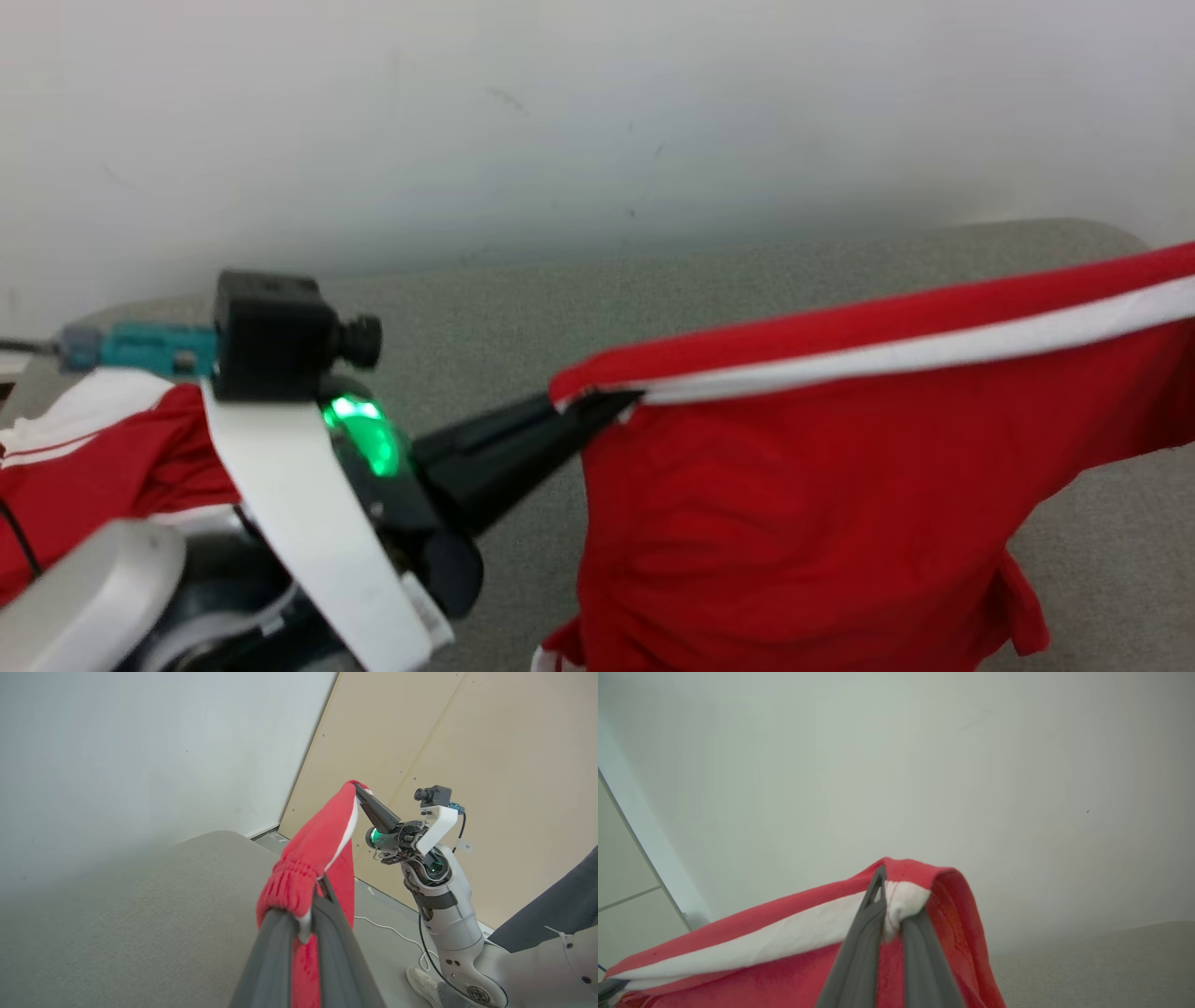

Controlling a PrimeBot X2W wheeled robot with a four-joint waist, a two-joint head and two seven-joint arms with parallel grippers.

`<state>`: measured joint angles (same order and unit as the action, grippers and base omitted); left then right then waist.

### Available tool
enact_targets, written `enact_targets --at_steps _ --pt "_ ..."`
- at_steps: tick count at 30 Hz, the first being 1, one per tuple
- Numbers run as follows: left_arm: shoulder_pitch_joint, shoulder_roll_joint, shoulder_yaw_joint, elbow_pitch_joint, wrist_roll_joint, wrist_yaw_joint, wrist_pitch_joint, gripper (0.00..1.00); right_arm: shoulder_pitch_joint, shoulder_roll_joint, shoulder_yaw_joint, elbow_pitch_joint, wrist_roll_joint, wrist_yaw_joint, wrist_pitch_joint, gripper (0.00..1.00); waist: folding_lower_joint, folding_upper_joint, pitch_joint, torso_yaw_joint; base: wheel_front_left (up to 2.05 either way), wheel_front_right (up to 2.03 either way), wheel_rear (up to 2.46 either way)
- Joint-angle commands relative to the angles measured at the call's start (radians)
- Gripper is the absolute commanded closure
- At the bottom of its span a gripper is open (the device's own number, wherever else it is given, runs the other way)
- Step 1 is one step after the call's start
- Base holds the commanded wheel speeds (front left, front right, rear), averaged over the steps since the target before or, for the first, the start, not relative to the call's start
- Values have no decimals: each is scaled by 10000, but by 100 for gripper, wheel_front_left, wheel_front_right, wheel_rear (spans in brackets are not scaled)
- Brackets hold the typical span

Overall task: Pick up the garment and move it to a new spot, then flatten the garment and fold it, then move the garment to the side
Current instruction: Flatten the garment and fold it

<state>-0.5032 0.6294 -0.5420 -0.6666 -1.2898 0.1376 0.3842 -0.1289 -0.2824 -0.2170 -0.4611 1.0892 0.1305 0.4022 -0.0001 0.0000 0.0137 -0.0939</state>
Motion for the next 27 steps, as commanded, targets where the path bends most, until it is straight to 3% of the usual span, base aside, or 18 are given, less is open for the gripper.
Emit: enact_targets --at_steps 1,6,11,16,21,24,27 --pt "-635 106 98 409 139 50 241 100 -580 120 -11 204 -297 3 306 100 1 0 583 -59 0 0 0" --pt "-2951 -338 -244 2609 936 -181 977 100 -3321 948 179 1451 -1711 3 1462 100 1 0 1995 -25 0 0 0" --pt "-5493 -1282 -495 5230 2009 -716 875 100 -6777 2025 -88 3466 -3258 4 1864 100 1 0 3601 33 0 0 0" --pt "-7701 -2064 -616 8029 3586 -1372 -474 100 -9691 2293 -107 5735 -4588 3 985 100 1 0 4712 -65 0 0 0" --pt "-9194 -2771 -669 10265 4864 -1911 -2585 100 -11562 2283 272 7451 -4411 3 -447 100 1 0 5393 -134 0 0 0" --pt "-9691 -3190 -854 11394 5341 -2180 -3648 100 -12125 2291 205 8151 -4479 3 -1101 100 1 0 5744 -76 0 0 0" --pt "-9386 -3644 -1073 12175 5366 -2417 -4614 100 -11607 2298 324 8230 -4234 3 -1589 100 1 0 5790 39 0 0 0"
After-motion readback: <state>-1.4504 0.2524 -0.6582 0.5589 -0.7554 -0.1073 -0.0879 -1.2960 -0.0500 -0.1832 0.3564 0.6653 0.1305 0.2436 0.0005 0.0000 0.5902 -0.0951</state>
